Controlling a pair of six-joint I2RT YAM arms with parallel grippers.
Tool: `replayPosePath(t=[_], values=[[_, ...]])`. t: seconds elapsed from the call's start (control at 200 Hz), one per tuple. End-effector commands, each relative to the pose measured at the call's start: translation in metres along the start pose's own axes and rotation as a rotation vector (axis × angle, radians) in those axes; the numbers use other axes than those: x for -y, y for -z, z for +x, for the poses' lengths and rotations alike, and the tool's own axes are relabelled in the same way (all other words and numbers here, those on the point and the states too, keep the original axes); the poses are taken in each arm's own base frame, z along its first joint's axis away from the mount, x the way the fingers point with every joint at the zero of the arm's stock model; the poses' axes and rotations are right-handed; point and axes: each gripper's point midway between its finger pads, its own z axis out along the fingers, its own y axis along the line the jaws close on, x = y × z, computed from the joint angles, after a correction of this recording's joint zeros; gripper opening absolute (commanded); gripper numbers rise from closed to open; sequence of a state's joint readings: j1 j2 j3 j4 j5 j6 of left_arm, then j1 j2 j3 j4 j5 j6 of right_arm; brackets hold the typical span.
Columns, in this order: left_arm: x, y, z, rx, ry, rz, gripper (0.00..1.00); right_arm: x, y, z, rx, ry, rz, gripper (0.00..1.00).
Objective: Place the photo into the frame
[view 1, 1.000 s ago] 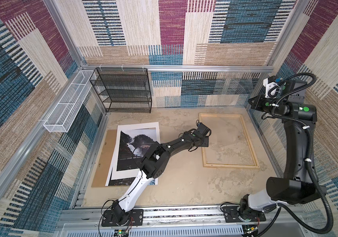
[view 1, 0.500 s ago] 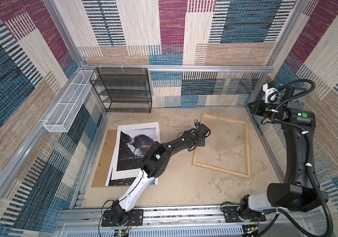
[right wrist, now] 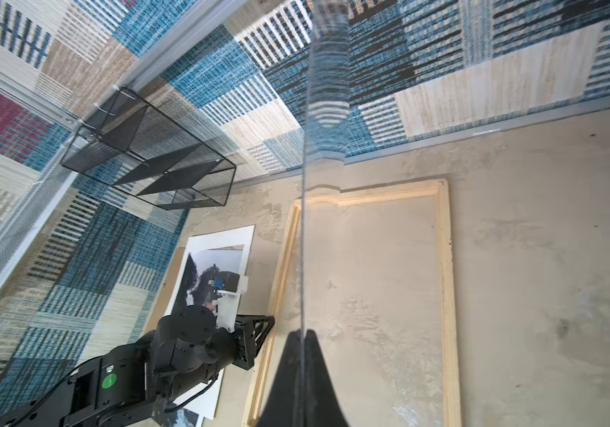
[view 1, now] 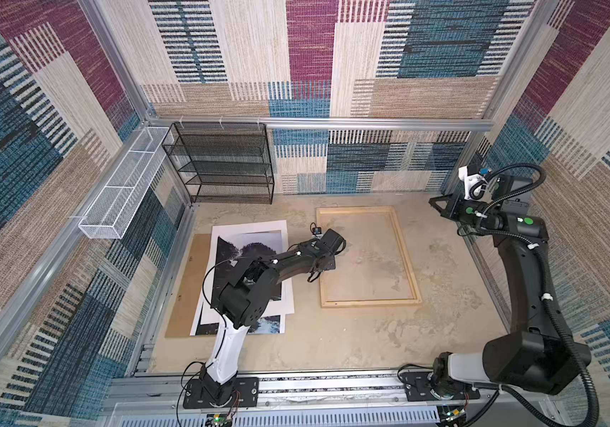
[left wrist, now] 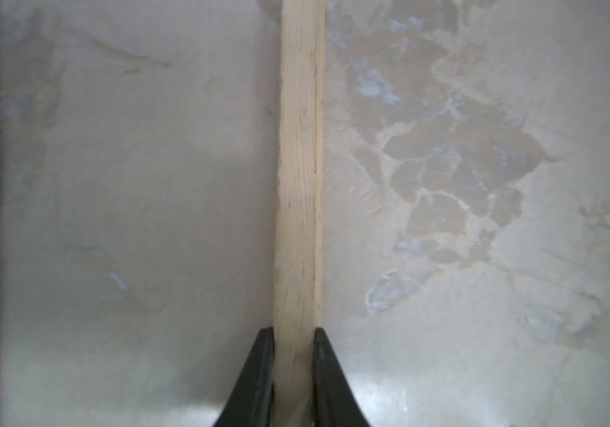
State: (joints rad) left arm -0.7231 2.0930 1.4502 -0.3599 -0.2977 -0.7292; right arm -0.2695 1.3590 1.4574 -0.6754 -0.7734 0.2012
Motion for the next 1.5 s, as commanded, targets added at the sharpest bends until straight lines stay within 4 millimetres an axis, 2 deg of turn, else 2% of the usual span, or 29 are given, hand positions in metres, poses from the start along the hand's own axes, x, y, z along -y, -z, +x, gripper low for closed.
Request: replayPosePath(t=[0.0, 0.07, 0.145, 0.26, 0.346, 0.541, 0.676, 0.826, 0.962, 1.147, 1.492], values=[[-0.025, 0.001, 0.009, -0.017, 0.031, -0.078, 0.15, -0.023, -0.003, -0.007, 0.039, 0.005, -0.163, 0.00], [-0.026, 0.000, 0.008, -0.022, 0.027, -0.065, 0.18, -0.021, -0.006, 0.000, 0.028, -0.008, -0.180, 0.00], [-0.020, 0.000, 0.004, -0.032, 0.004, -0.026, 0.32, -0.015, -0.008, 0.007, 0.026, -0.016, -0.164, 0.00], [-0.018, 0.008, -0.004, -0.028, -0.030, -0.024, 0.52, -0.017, -0.007, 0.012, 0.033, -0.029, -0.179, 0.00], [-0.017, 0.017, -0.011, -0.022, -0.046, -0.008, 0.59, -0.018, -0.006, 0.016, 0.040, -0.047, -0.196, 0.00], [-0.021, 0.049, -0.030, 0.009, -0.093, 0.057, 0.62, -0.025, -0.018, 0.030, 0.023, -0.090, -0.271, 0.00], [-0.041, 0.068, -0.041, 0.017, -0.049, 0.117, 0.62, -0.043, -0.036, 0.043, -0.033, -0.087, -0.343, 0.00], [-0.069, 0.086, -0.055, 0.067, -0.016, 0.109, 0.62, -0.058, -0.054, 0.059, -0.092, -0.100, -0.416, 0.00], [-0.090, 0.078, -0.049, 0.081, 0.048, 0.110, 0.63, -0.062, -0.069, 0.080, -0.139, -0.124, -0.449, 0.00], [-0.091, 0.060, -0.036, 0.035, 0.115, 0.183, 0.63, -0.059, -0.085, 0.105, -0.187, -0.177, -0.497, 0.00], [-0.077, 0.049, -0.030, -0.015, 0.125, 0.238, 0.63, -0.045, -0.103, 0.107, -0.172, -0.219, -0.501, 0.00]])
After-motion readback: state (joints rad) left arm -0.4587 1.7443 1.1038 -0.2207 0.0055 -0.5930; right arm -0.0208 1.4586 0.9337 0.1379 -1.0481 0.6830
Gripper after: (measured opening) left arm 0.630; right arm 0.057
